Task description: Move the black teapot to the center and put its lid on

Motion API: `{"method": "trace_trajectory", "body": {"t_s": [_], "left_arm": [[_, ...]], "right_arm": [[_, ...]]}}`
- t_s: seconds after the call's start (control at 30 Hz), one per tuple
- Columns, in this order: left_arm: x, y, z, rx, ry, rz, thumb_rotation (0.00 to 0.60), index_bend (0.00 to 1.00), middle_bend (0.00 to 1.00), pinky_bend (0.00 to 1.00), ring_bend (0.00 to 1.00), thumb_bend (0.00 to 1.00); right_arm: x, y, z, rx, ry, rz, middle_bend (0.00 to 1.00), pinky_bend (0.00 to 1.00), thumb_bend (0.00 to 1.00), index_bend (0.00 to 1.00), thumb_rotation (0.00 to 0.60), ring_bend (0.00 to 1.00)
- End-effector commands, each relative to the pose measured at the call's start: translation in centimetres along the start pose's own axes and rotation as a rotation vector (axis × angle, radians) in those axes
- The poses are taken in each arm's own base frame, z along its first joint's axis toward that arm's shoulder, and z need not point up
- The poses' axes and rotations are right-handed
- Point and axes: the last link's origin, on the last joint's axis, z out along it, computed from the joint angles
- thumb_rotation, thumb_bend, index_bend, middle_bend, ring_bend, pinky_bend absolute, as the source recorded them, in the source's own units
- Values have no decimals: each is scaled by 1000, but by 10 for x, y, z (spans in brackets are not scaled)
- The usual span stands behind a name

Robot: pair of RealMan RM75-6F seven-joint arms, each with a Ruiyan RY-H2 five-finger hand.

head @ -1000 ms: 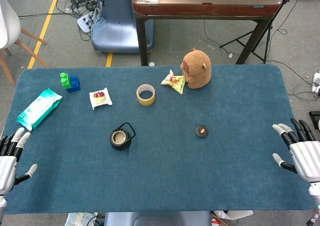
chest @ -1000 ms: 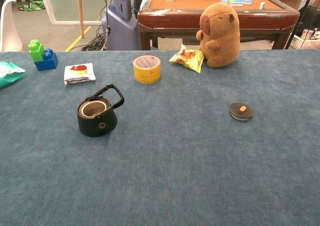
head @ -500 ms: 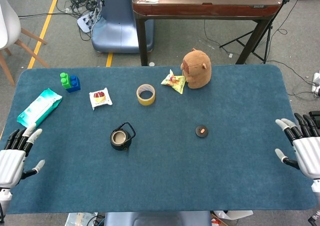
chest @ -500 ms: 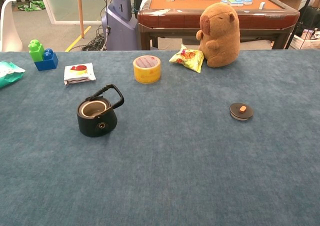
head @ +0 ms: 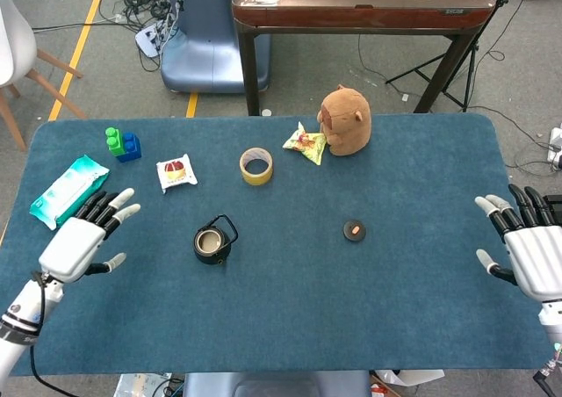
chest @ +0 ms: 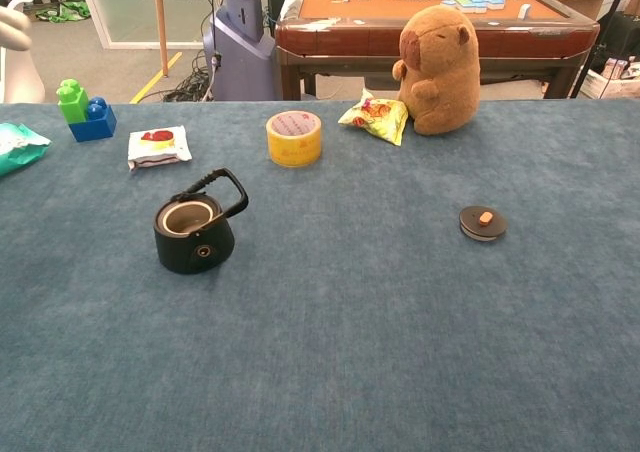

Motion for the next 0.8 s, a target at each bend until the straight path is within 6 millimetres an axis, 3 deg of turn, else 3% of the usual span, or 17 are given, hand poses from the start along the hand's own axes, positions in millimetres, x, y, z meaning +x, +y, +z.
{"method": "trace_trajectory", "body": {"t_s": [0.03, 0.33, 0.47, 0.57, 0.8], "left_arm": [[4, 8, 30, -37, -18, 12, 600, 139, 16, 0, 0, 232], [3, 36, 84, -88, -80, 56, 600, 125, 16, 0, 0, 290], [-1, 50, 102, -105, -97, 50, 600, 178, 16, 0, 0, 291], [-5, 59, 112, -121, -107, 61, 600, 243, 16, 0, 0, 291], [-21, 80, 128, -159, -109, 123, 600, 260, 16, 0, 0, 291]], "right_arm": [[-2, -2, -1, 3, -7, 0, 211, 32, 228, 170, 600, 15], [-8, -5, -2, -1, -27, -2, 211, 32, 228, 170, 600, 15], [-10, -4, -2, -4, -38, -4, 211, 32, 227, 170, 600, 15], [-13, -3, -2, -11, -46, 1, 211, 32, 227, 170, 600, 15], [-19, -3, 0, -8, -65, 7, 211, 32, 227, 170, 600, 14]]}}
